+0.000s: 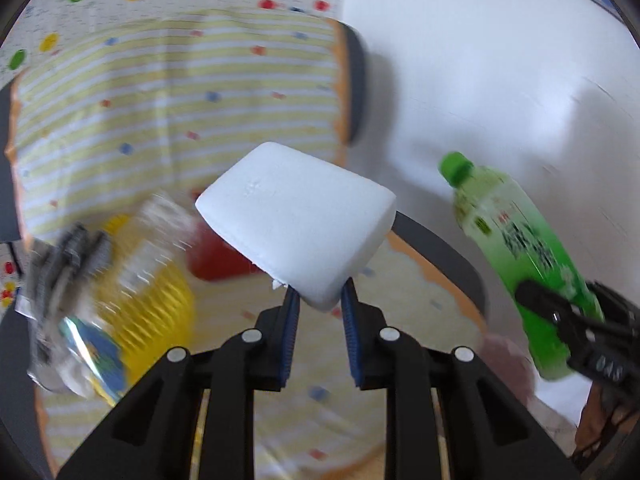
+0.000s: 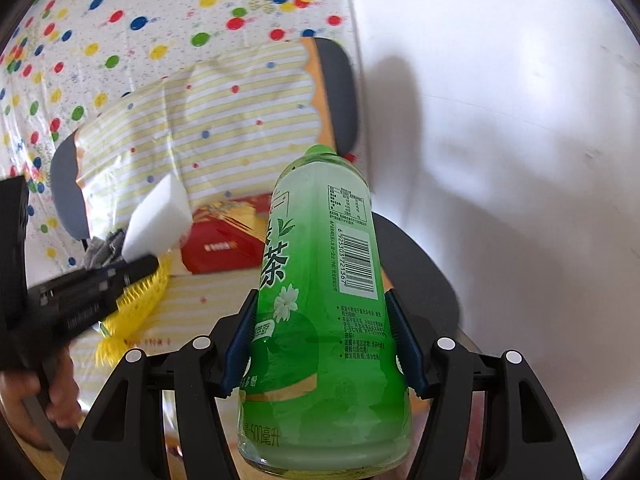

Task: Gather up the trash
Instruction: 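Carry sponge and bottle to the pink bin and open both grippers, then return to the chair and grasp the grey cloth with the right gripper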

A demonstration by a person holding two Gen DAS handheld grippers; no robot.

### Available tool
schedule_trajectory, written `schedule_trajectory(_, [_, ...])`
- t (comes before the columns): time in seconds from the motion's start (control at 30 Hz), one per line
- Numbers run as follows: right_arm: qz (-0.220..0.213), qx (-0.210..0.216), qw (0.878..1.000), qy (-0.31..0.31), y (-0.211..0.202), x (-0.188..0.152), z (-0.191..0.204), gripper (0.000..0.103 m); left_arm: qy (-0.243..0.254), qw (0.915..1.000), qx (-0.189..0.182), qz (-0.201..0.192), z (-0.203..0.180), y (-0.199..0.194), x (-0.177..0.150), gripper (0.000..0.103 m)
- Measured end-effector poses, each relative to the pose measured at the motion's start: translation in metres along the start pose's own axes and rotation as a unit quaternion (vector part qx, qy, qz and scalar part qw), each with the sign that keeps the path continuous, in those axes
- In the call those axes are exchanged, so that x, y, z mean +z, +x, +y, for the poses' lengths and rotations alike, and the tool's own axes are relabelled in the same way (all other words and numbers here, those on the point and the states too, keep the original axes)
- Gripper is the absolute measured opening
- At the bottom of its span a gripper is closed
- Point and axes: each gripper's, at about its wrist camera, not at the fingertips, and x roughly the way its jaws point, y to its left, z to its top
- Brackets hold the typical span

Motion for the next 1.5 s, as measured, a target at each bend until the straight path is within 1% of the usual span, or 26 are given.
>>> schedule_trajectory(0.1, [0.004,-0.041,0.999,0.007,-0.026,-0.018,-0.021,0.062,0.021,0.9988,-0.044,0.011,-0.033,0.0,-0.017,0.02])
schedule_trajectory(0.17, [0.012,-0.073,0.997,0.024,-0.046,-0.035,-0.041,0.062,0.04,0.9963,-0.072,0.024,-0.057,0.006,-0.029,0.02])
schedule_trajectory(0.23, [0.024,-0.102,0.994,0.042,-0.061,-0.054,-0.061,0.062,0.062,0.9918,-0.104,0.041,-0.083,0.01,-0.041,0.02])
schedule_trajectory(0.3, [0.049,-0.132,0.988,0.061,-0.072,-0.077,-0.082,0.062,0.094,0.9834,-0.14,0.065,-0.116,0.017,-0.057,0.02])
schedule_trajectory(0.37, [0.072,-0.151,0.983,0.079,-0.077,-0.097,-0.1,0.062,0.123,0.973,-0.173,0.089,-0.146,0.026,-0.069,0.021])
schedule_trajectory(0.4, [0.08,-0.157,0.98,0.088,-0.078,-0.105,-0.107,0.062,0.136,0.9665,-0.192,0.103,-0.16,0.031,-0.075,0.021])
schedule_trajectory(0.43, [0.089,-0.164,0.977,0.103,-0.079,-0.115,-0.117,0.062,0.151,0.9559,-0.219,0.126,-0.177,0.039,-0.082,0.021])
schedule_trajectory(0.5, [0.104,-0.173,0.971,0.129,-0.077,-0.132,-0.136,0.062,0.162,0.941,-0.249,0.161,-0.199,0.056,-0.091,0.022])
schedule_trajectory(0.53, [0.11,-0.177,0.968,0.139,-0.075,-0.138,-0.144,0.062,0.166,0.9366,-0.25,0.18,-0.209,0.068,-0.096,0.022])
schedule_trajectory(0.63, [0.125,-0.183,0.962,0.159,-0.062,-0.148,-0.162,0.062,0.187,0.929,-0.231,0.221,-0.235,0.098,-0.106,0.022])
schedule_trajectory(0.7, [0.134,-0.177,0.959,0.176,-0.049,-0.154,-0.175,0.062,0.194,0.9239,-0.231,0.235,-0.249,0.109,-0.111,0.022])
schedule_trajectory(0.77, [0.139,-0.175,0.957,0.187,-0.039,-0.155,-0.184,0.062,0.19,0.9177,-0.24,0.253,-0.26,0.122,-0.114,0.023])
schedule_trajectory(0.83, [0.14,-0.175,0.955,0.195,-0.028,-0.153,-0.192,0.063,0.192,0.915,-0.238,0.263,-0.269,0.135,-0.116,0.025])
schedule_trajectory(0.87, [0.137,-0.175,0.954,0.199,-0.026,-0.153,-0.195,0.064,0.192,0.9152,-0.235,0.266,-0.271,0.141,-0.116,0.03])
schedule_trajectory(0.9, [0.134,-0.174,0.954,0.203,-0.024,-0.152,-0.196,0.064,0.191,0.914,-0.231,0.273,-0.274,0.148,-0.117,0.039])
schedule_trajectory(0.93, [0.131,-0.178,0.954,0.205,-0.023,-0.148,-0.199,0.064,0.19,0.9135,-0.232,0.275,-0.276,0.152,-0.118,0.043])
schedule_trajectory(0.97, [0.127,-0.182,0.953,0.206,-0.023,-0.144,-0.201,0.065,0.187,0.9133,-0.232,0.278,-0.277,0.157,-0.118,0.051])
schedule_trajectory(1.0, [0.123,-0.184,0.953,0.208,-0.024,-0.141,-0.203,0.067,0.184,0.9133,-0.233,0.279,-0.276,0.16,-0.118,0.055])
schedule_trajectory(1.1, [0.111,-0.188,0.954,0.207,-0.033,-0.134,-0.204,0.067,0.181,0.915,-0.237,0.272,-0.274,0.156,-0.112,0.056])
schedule_trajectory(1.17, [0.094,-0.192,0.958,0.189,-0.043,-0.126,-0.195,0.067,0.182,0.9209,-0.234,0.253,-0.265,0.146,-0.106,0.056])
schedule_trajectory(1.23, [0.074,-0.19,0.963,0.176,-0.055,-0.118,-0.184,0.067,0.182,0.9313,-0.22,0.226,-0.255,0.131,-0.103,0.056])
schedule_trajectory(1.3, [0.046,-0.177,0.97,0.162,-0.069,-0.11,-0.169,0.067,0.177,0.9437,-0.201,0.194,-0.235,0.115,-0.093,0.056])
schedule_trajectory(1.33, [0.031,-0.161,0.975,0.151,-0.076,-0.105,-0.156,0.067,0.172,0.9487,-0.191,0.184,-0.226,0.107,-0.088,0.056])
schedule_trajectory(1.4, [0.008,-0.124,0.984,0.128,-0.086,-0.095,-0.131,0.067,0.157,0.9618,-0.157,0.161,-0.202,0.084,-0.083,0.056])
schedule_trajectory(1.5, [-0.017,-0.057,0.996,0.074,-0.093,-0.076,-0.084,0.067,0.121,0.9751,-0.126,0.137,-0.158,0.054,-0.073,0.057])
